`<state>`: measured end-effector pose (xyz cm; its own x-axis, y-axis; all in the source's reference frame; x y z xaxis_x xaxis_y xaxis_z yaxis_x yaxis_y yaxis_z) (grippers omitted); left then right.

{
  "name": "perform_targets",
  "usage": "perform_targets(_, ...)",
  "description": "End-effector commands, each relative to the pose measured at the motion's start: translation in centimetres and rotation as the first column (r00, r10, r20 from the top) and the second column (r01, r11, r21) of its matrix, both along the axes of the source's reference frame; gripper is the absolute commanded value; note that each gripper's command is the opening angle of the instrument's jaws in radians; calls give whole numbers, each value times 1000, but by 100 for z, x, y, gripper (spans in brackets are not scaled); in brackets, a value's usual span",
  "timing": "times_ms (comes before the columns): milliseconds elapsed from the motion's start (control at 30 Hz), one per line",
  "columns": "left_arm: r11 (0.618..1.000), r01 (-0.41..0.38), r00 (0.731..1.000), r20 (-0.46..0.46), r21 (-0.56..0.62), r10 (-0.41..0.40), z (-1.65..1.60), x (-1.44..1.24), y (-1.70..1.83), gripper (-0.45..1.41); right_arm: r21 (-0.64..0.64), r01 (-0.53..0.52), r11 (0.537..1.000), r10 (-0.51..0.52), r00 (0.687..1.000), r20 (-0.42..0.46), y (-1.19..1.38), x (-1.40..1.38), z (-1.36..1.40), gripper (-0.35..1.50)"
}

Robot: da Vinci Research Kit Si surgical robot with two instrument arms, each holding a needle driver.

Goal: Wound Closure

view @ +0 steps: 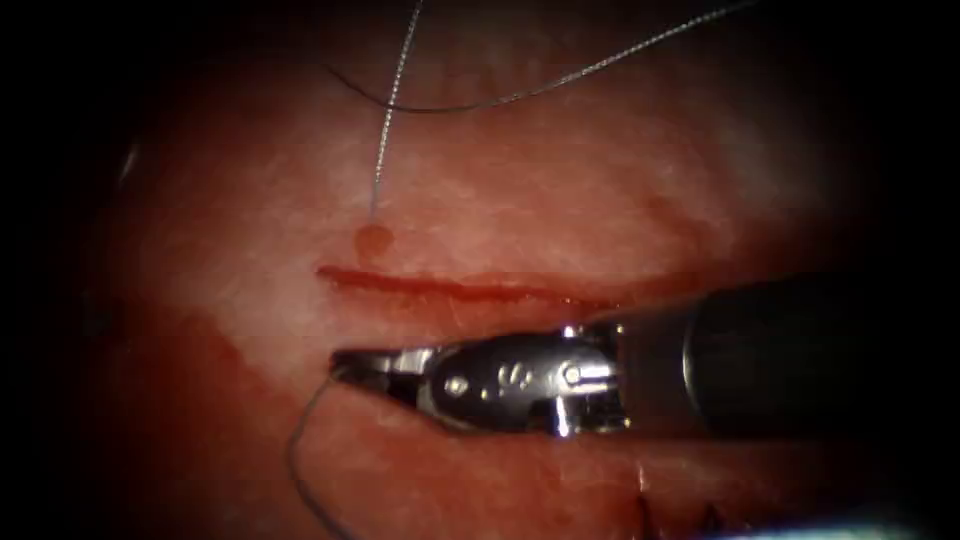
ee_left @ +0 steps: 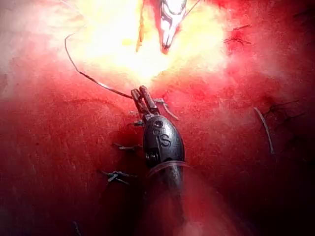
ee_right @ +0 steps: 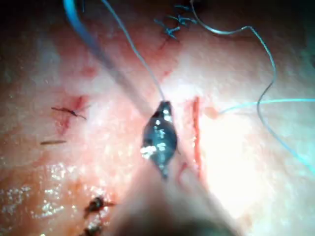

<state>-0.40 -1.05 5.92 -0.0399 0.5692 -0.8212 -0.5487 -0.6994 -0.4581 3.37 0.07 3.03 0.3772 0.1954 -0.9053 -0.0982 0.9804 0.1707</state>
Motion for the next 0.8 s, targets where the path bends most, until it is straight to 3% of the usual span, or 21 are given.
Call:
perform_targets(33, 1000, -1, 1000, 1, 5, 1, 4, -4, -14, -45, 10, 3, 1000, -3, 1000, -12, -13, 4, -11, -35)
perform_targets(200, 1000, -3, 1000, 2, 5, 3, 4, -4, -14, -45, 18, 26, 999, -25, 999, -43, -30, -3, -60, -35)
perform_targets(333, 1000, -3, 1000, 2, 5, 3, 4, -4, -14, -45, 25, 88, 996, -86, 992, -95, -81, -11, -134, -35)
perform_targets(433, 1000, -3, 1000, 2, 5, 3, 4, -4, -14, -45, 26, 121, 992, -116, 984, -133, -105, -19, -170, -35)
perform_targets(533, 1000, -2, 1000, 2, 5, 2, 4, -5, -14, -45, 31, 126, 991, -121, 982, -144, -105, -21, -179, -35)
perform_targets(667, 1000, -3, 1000, 3, 4, 3, 4, -7, -15, -45, -28, 66, 997, -69, 990, -125, -87, -23, -165, 87)
perform_targets(767, 1000, -5, 1000, 5, 4, 5, 5, -8, -15, -45, -48, 32, 998, -36, 996, -87, -61, -25, -129, 103)
perform_targets(800, 1000, -5, 1000, 5, 4, 5, 5, -8, -15, -45, -53, 15, 998, -19, 997, -71, -47, -25, -105, 106)
